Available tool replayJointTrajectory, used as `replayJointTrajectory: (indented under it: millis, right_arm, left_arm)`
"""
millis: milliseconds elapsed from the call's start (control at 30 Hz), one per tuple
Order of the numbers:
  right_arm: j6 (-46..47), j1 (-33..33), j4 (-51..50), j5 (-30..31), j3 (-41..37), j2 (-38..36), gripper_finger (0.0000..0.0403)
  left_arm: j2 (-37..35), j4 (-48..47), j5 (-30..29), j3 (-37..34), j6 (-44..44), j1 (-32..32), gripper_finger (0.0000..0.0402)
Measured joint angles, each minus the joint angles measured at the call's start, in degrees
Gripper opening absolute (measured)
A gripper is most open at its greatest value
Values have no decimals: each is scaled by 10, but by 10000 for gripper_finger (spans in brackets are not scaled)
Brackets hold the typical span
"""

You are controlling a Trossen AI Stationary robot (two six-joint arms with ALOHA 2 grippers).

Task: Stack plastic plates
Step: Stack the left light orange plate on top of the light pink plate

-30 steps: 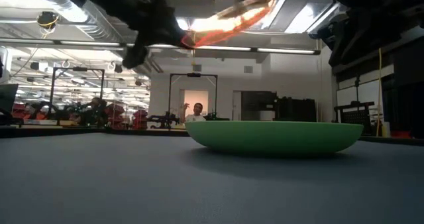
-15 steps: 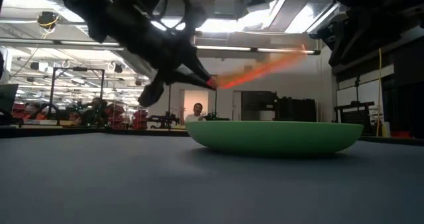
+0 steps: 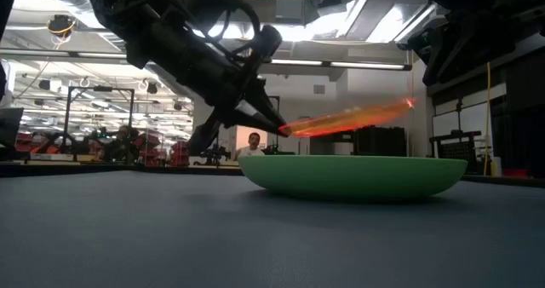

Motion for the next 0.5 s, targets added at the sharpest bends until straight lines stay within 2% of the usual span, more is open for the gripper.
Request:
replayJointTrajectory:
  millis: [233, 500]
  right_arm:
    - [0, 0, -1, 0, 0, 0, 85]
    - [0, 0, 0, 0, 0, 0, 85]
  left_arm:
    - [31, -1, 0, 21, 0, 0, 0]
    - [32, -6, -13, 22, 0, 1, 0]
